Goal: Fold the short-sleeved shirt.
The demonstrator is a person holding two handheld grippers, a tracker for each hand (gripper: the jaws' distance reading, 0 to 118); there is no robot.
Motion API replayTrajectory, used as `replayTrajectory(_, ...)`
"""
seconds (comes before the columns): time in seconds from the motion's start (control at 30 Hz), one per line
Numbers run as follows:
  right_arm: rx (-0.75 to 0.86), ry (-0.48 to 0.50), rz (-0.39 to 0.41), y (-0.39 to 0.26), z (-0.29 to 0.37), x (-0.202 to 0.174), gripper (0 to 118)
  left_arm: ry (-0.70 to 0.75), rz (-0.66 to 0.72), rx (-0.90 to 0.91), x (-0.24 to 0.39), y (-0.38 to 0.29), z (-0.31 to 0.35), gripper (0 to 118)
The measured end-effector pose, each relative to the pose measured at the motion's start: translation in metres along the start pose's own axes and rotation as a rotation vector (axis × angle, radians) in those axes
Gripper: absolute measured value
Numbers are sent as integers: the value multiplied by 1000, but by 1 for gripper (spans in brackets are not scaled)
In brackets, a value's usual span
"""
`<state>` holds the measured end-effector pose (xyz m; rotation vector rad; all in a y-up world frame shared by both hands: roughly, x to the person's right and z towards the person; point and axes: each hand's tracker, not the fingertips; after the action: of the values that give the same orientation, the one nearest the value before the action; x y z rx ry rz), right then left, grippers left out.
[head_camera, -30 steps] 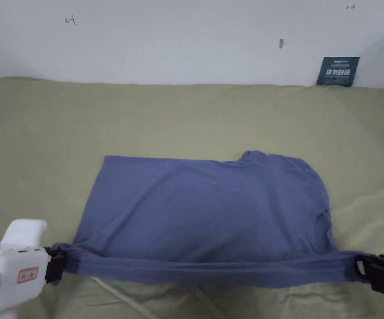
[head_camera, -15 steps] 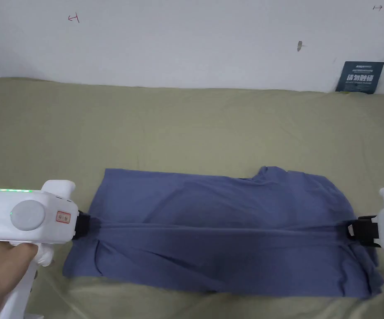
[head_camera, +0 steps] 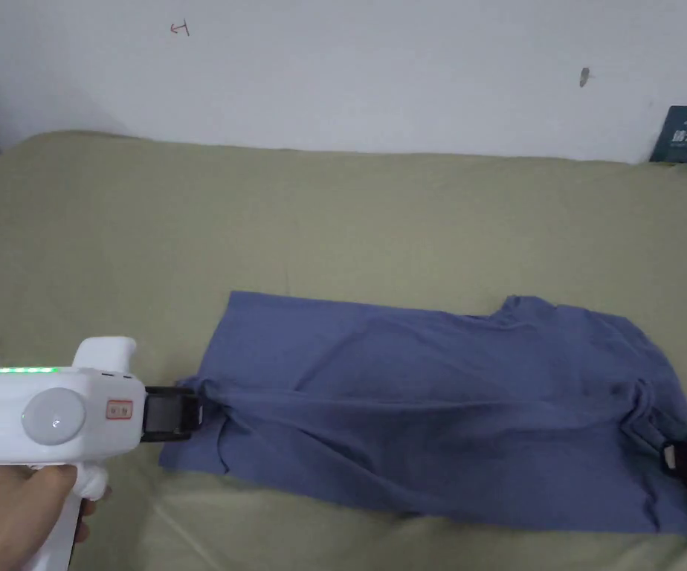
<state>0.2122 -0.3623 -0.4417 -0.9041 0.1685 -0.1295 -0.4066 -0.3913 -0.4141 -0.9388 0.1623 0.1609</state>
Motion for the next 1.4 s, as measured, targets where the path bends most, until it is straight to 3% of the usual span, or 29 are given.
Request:
replayTrajectory(0.03, 27, -3, 2, -7, 6, 0, 66, 15, -3, 8, -8, -5, 0, 83)
replayTrajectory(0.07, 38, -7, 3, -15, 12, 0, 43, 16, -12, 6, -10, -13, 4, 42)
replayTrajectory(0.1, 43, -4, 9, -22, 18, 0, 1, 9, -12, 1, -11, -18, 4, 0)
replayTrajectory(0.17, 73, -44, 19, -34, 25, -6, 1, 16, 6, 2, -9, -35, 21, 0)
replayTrajectory(0.23, 49, -8, 28, -40, 27, -8, 1, -7, 16, -9, -8, -39, 23, 0)
replayTrajectory(0.33, 41, -27, 54, -46, 26, -11, 1, -26, 17, -11, 3, -35, 26, 0)
replayTrajectory(0.43, 31, -21, 53, -45, 24, -11, 1, -51, 19, -8, 12, -27, 19, 22)
replayTrajectory(0.5, 28, -18, 52, -44, 20, -9, 1, -63, 18, -52, 21, -22, 3, 118)
replayTrajectory(0.53, 27, -19, 52, -43, 18, -10, 1, -72, 6, 9, 21, -16, 1, 116)
replayTrajectory(0.7, 11, -27, 68, -37, 9, -9, 1, 20, -1, -84, 29, -10, -45, 113)
replayTrajectory(0.73, 11, -29, 67, -38, 8, -8, 1, 60, -9, -89, 30, -10, -50, 107)
replayTrajectory(0.77, 11, -29, 67, -36, 7, -7, 1, 93, -35, -99, 31, -11, -53, 87)
replayTrajectory(0.8, 11, -29, 67, -34, 6, -6, 1, 69, -43, -89, 34, -13, -50, 41)
replayTrajectory(0.83, 10, -31, 68, -34, 4, -3, 1, -3, -28, -88, 36, -14, -43, 20)
replayTrajectory(0.87, 12, -32, 71, -34, 1, 2, 1, 17, -14, -72, 39, -14, -39, 4)
replayTrajectory(0.93, 10, -30, 73, -29, 0, 3, 5, 32, -59, -80, 50, -16, -32, 4)
replayTrajectory(0.97, 4, -21, 72, -26, 0, 3, 24, 36, -71, -75, 54, -18, -27, 4)
replayTrajectory(1.0, 5, -20, 70, -27, 0, 4, 66, 33, -67, -81, 55, -18, -26, 4)
replayTrajectory(1.03, 4, 3, 63, -25, -1, 4, 86, 28, -58, -85, 56, -18, -23, 4)
replayTrajectory(1.07, 5, 6, 64, -22, -2, 3, 95, 23, -47, -87, 57, -18, -21, 4)
replayTrajectory(1.1, 3, 35, 71, -19, -4, 1, 95, 19, -39, -87, 47, -13, -28, 4)
replayTrajectory(1.27, -57, -33, 94, -14, -36, -2, 95, 21, -42, -83, 44, -11, -29, 4)
replayTrajectory(1.4, -104, -39, 26, -9, -66, 10, 92, 22, -43, -86, 43, -9, -34, 4)
